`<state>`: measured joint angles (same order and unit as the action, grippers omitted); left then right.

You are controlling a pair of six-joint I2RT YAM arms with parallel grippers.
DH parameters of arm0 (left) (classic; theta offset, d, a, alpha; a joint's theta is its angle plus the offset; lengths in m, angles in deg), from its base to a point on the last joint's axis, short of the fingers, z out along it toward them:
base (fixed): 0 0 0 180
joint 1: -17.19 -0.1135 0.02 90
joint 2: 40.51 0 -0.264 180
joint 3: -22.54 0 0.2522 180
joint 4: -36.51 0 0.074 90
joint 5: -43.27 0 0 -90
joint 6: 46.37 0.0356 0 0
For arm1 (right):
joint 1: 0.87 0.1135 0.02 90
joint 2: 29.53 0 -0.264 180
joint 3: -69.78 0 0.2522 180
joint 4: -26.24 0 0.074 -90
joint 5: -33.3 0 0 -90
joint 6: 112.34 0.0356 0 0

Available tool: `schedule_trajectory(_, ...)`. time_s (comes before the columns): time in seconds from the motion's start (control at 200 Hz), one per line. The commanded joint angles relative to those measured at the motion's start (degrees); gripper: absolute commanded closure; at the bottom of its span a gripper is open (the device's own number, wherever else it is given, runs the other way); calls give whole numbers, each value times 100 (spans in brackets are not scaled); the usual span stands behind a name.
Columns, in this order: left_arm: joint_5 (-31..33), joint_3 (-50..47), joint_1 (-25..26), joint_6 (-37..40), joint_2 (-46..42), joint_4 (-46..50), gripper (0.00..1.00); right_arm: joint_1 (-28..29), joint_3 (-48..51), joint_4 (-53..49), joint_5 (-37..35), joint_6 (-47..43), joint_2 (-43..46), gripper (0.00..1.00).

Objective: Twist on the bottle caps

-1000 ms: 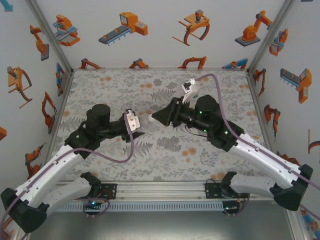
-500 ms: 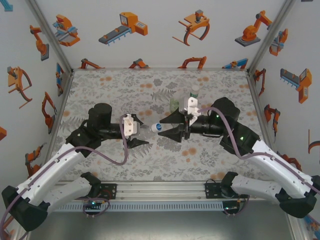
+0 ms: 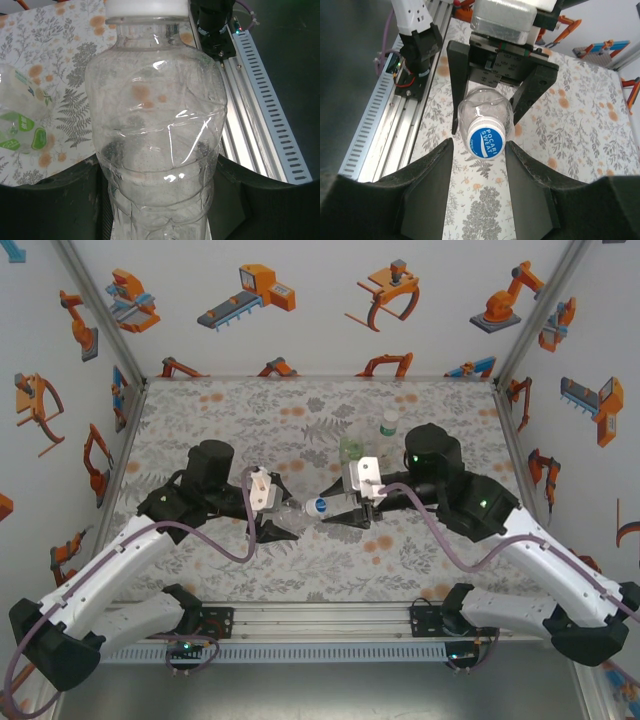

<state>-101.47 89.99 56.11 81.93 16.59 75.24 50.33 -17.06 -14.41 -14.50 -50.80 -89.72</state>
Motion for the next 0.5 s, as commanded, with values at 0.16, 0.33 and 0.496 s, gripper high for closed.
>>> schedule_trajectory(0.16, -247, 247, -9, 185, 59, 186, 100, -5, -233, -115, 127, -221, -220, 53)
schedule_trajectory(0.33, -89, 243, -12, 184, 50, 190, 100, -5, -250, -18, 212, -194, -248, 55)
schedule_trajectory(0.496, 19, 256, -11, 167, 83, 192, 100, -5, -260, 64, 201, -102, -239, 55)
